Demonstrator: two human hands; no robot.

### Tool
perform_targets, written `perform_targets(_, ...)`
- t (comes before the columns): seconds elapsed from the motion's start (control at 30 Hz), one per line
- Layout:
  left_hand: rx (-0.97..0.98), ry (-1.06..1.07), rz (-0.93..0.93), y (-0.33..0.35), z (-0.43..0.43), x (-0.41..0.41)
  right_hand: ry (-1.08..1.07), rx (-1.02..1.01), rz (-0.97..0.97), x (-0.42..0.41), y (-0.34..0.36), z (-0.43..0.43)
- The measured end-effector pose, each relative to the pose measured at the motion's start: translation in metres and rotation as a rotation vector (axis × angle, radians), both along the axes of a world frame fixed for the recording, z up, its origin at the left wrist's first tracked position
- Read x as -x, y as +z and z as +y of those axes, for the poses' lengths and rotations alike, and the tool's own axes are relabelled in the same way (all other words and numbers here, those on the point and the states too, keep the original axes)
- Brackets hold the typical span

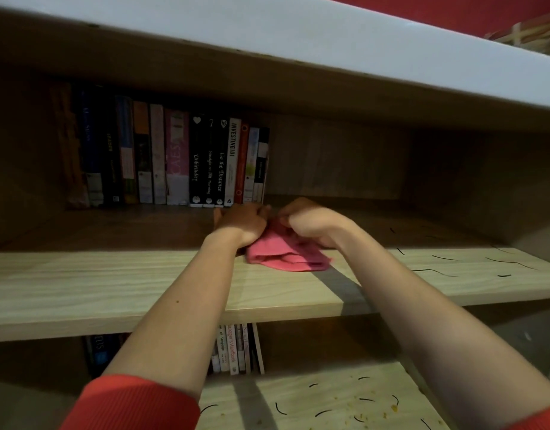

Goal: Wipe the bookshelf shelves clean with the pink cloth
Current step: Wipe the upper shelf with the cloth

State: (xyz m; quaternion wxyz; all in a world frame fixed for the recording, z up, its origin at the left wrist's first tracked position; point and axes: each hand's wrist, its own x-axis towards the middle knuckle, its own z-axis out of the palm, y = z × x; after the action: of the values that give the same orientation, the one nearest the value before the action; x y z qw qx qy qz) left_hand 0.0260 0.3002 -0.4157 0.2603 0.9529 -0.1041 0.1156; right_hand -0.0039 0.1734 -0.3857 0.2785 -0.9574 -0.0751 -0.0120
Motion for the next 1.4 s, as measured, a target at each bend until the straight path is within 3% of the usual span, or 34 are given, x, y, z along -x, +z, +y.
perform_targets(0.13,0.016,0.01,0.037,0.003,0.002,0.001,-0.164,-0.114,-0.145,-0.015,0.002,-0.032)
perform_targets(0.27,0.063,-0.157,0.143,0.001,-0.006,0.004,-0.354,-0.205,-0.369,-0.025,-0.01,-0.054)
perform_targets(0.53,0.074,-0.178,0.221,0.007,-0.015,-0.005,-0.269,0.251,-0.142,-0.018,-0.02,-0.048)
perform_targets(0.6,0.11,-0.168,0.295,0.006,-0.018,-0.013,-0.25,0.266,-0.104,-0.017,-0.021,-0.052)
perform_targets(0.73,0.084,-0.125,0.236,0.003,-0.022,-0.039,-0.213,0.299,-0.075,-0.026,-0.021,-0.057)
perform_targets(0.93,-0.104,-0.229,0.251,0.014,-0.033,-0.055,-0.174,0.301,-0.05,-0.031,-0.021,-0.06)
perform_targets(1.13,-0.146,-0.322,0.319,0.026,-0.009,-0.059,-0.149,0.269,-0.047,-0.032,-0.019,-0.061)
perform_targets(1.4,-0.059,-0.325,0.249,0.01,-0.036,-0.08,-0.138,0.266,-0.049,-0.03,-0.018,-0.059)
